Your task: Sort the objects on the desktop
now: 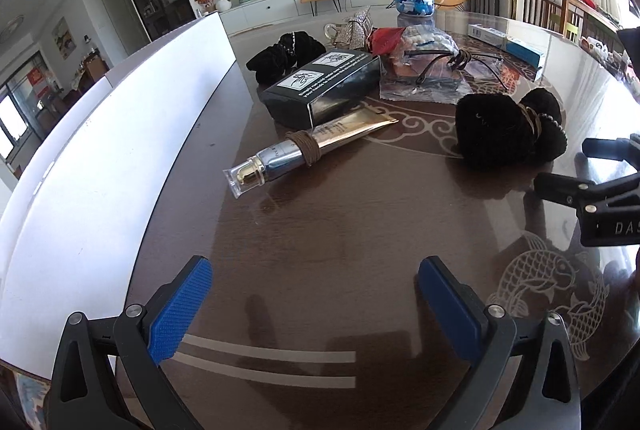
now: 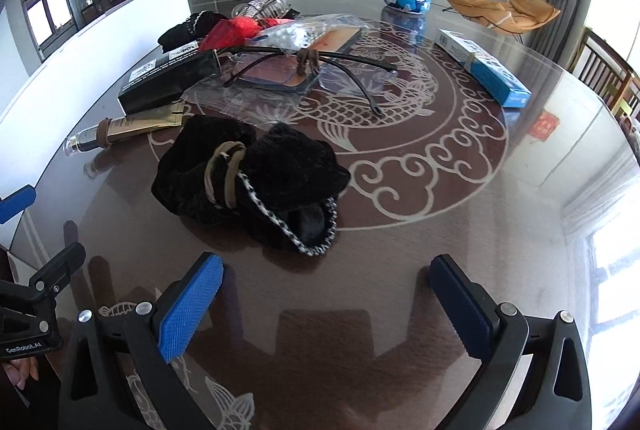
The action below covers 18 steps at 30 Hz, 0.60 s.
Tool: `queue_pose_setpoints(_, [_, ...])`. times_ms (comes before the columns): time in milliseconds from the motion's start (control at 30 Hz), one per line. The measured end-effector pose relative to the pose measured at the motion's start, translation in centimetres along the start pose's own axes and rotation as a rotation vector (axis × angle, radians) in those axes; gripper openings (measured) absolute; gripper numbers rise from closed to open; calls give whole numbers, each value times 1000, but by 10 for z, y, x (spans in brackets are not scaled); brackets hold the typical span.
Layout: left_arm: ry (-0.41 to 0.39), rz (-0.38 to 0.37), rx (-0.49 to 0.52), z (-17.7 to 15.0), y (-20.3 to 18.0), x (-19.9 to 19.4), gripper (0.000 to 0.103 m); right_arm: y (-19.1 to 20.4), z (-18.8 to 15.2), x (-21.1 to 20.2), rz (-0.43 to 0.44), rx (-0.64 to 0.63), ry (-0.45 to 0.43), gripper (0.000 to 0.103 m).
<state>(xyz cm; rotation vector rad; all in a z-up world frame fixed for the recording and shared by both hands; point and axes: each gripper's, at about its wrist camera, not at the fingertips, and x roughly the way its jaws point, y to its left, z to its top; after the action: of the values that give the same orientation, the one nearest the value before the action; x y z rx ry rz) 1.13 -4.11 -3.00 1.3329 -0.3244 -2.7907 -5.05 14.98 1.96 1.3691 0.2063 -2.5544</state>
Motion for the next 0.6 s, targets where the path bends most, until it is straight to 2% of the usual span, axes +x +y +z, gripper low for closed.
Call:
queue_pose_setpoints(100, [-3,-32,23,10,14,1,103,2,10,7,5,-6,-6,103])
queue_pose_setpoints(167, [-9,-45,81,24,18,4,103,1,12,9,6,-5,-32,103])
queue_pose_setpoints(233, [-11,-24,153,39,17,12,103,1,12,9,6,-5,-38,103])
queue_pose_setpoints(333, [14,-30,223,60,16,33,103,1,12,9,7,-5,-39,103])
queue_pose_setpoints(500, [93,-135,222,79,17,65,103,2,12,9,10,-5,-38,103])
queue_pose_setpoints(600, [90,-180,215,84,12,69,103,1,11,9,10,-4,-36,103])
